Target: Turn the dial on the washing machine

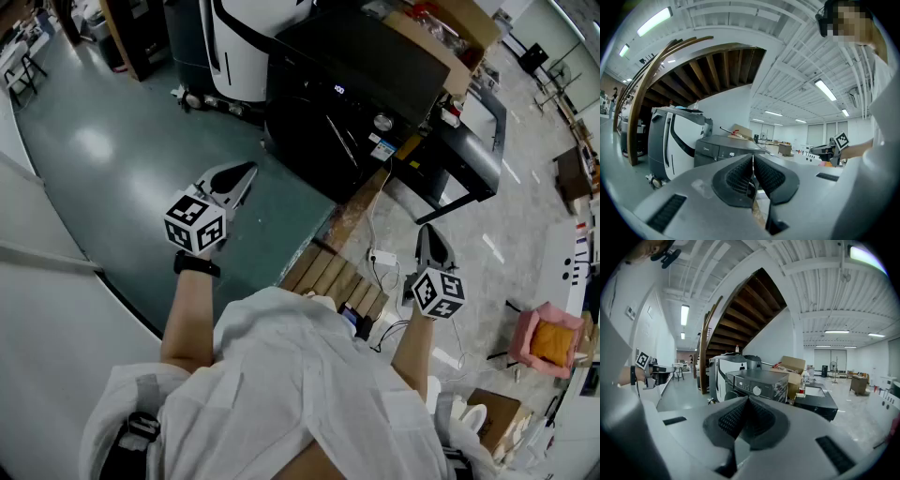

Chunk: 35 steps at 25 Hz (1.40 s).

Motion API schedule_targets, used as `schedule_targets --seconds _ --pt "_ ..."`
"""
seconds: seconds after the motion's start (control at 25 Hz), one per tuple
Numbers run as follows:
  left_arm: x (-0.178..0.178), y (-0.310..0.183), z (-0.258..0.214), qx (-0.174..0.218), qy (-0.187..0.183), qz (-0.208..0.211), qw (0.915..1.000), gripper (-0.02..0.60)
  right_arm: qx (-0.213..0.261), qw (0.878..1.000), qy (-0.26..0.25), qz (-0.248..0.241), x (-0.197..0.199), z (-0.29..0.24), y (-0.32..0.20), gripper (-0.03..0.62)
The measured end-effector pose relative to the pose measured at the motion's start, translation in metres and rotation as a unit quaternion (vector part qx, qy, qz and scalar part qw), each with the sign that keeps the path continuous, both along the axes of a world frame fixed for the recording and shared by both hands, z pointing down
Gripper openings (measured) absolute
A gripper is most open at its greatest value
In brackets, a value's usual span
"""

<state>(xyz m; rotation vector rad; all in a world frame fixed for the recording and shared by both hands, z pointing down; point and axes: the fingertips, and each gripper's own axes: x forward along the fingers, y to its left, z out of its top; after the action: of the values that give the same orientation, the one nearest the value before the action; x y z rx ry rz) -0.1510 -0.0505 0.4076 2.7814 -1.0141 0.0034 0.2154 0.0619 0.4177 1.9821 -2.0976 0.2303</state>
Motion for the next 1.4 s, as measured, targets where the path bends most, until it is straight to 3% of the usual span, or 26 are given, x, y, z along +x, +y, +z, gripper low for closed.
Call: schedule_targets --seconds 0.4,0.56,0.76,0.84,1.08,1.4 --pt "0.014 0.004 0.010 -0.014 -0.006 0.023 0.9996 0.017 -0.013 1.000 -0.016 0.006 -0.001 0.012 0.015 0.000" --pt "0.019 0.002 0.014 -0.020 -0.005 0.026 0.9995 0.017 -0.008 0.999 -0.045 -0.023 -0.009 0.014 0.013 0.002" --pt "0.024 -0.011 0.024 -0.030 -0.003 0.021 0.9993 0.017 -0.039 0.998 -0.022 -0.041 -0.013 0.035 -0.008 0.008" --pt "0.028 -0.022 0.029 -0.033 -0.004 0.018 0.9993 0.017 -0.051 0.997 -0.028 -0.053 -0.013 0.045 -0.025 0.081" --pt "0.034 -0.070 0.038 -0.046 -0.010 -0.011 0.9988 0.017 -0.074 0.992 0.000 -0.104 -0.007 0.058 -0.110 0.150" --pt "0.064 -0.140 0.031 -0.051 -0.021 -0.038 0.9978 0.017 -0.106 0.968 0.099 -0.206 -0.019 0.070 -0.259 0.181"
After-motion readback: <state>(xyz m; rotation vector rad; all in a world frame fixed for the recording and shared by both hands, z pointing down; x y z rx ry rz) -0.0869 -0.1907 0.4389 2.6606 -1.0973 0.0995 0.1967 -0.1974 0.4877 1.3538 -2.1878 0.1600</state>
